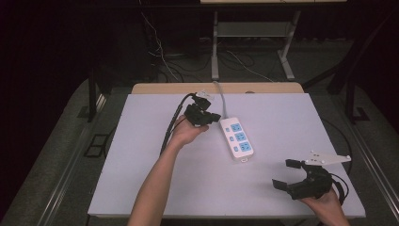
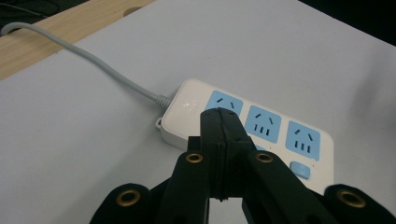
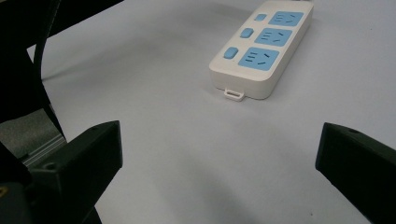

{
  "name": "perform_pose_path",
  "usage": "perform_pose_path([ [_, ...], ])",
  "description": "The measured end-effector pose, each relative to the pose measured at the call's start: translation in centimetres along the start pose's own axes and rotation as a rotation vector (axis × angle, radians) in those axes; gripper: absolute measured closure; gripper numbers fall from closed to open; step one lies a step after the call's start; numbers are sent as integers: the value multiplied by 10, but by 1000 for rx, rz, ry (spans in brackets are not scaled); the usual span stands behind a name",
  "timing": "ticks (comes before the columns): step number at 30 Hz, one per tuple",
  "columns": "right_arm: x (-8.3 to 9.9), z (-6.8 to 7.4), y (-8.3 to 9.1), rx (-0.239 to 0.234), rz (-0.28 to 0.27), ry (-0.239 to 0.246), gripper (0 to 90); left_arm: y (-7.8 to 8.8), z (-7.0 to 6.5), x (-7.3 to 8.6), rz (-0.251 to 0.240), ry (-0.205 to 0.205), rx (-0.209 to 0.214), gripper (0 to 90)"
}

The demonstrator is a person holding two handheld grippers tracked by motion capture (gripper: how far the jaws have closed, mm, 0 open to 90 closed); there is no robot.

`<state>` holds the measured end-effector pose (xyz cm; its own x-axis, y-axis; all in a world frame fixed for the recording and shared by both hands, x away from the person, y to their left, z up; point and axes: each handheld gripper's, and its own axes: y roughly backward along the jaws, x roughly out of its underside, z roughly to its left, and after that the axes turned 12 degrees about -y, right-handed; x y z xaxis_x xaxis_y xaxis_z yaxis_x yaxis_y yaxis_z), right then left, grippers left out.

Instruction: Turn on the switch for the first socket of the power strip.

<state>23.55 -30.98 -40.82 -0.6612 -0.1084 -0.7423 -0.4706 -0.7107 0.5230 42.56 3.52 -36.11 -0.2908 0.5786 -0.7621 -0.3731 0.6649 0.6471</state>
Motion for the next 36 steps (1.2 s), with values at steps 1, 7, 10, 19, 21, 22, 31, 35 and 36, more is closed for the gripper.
perform_pose_path([
  [1, 0, 0, 0, -1, 0, 0, 3, 2, 0, 0, 0, -2, -1, 890],
  [7, 0, 0, 0, -4, -2, 2, 3, 19, -1, 1, -6, 10, -7, 856],
  [10, -1, 1, 0, -5, -3, 3, 3, 30, -1, 2, -17, 14, -4, 813],
  [19, -1, 2, -1, -7, -4, 4, 3, 63, -2, 13, -50, 68, 26, 395],
  [21, -1, 3, -2, -6, -4, 5, 3, 69, -2, 17, -56, 73, 34, 336],
  [22, -1, 3, -2, -6, -3, 7, 3, 72, -3, 19, -57, 70, 35, 309],
  [31, -1, 5, -4, -8, -2, 6, 3, 95, -11, 37, -102, 83, 8, 165],
  [35, 0, 5, -4, -8, 2, 5, 3, 104, -17, 44, -112, 85, -20, 95],
  [36, 0, 5, -4, -9, 3, 5, 3, 105, -19, 46, -110, 87, -24, 68],
])
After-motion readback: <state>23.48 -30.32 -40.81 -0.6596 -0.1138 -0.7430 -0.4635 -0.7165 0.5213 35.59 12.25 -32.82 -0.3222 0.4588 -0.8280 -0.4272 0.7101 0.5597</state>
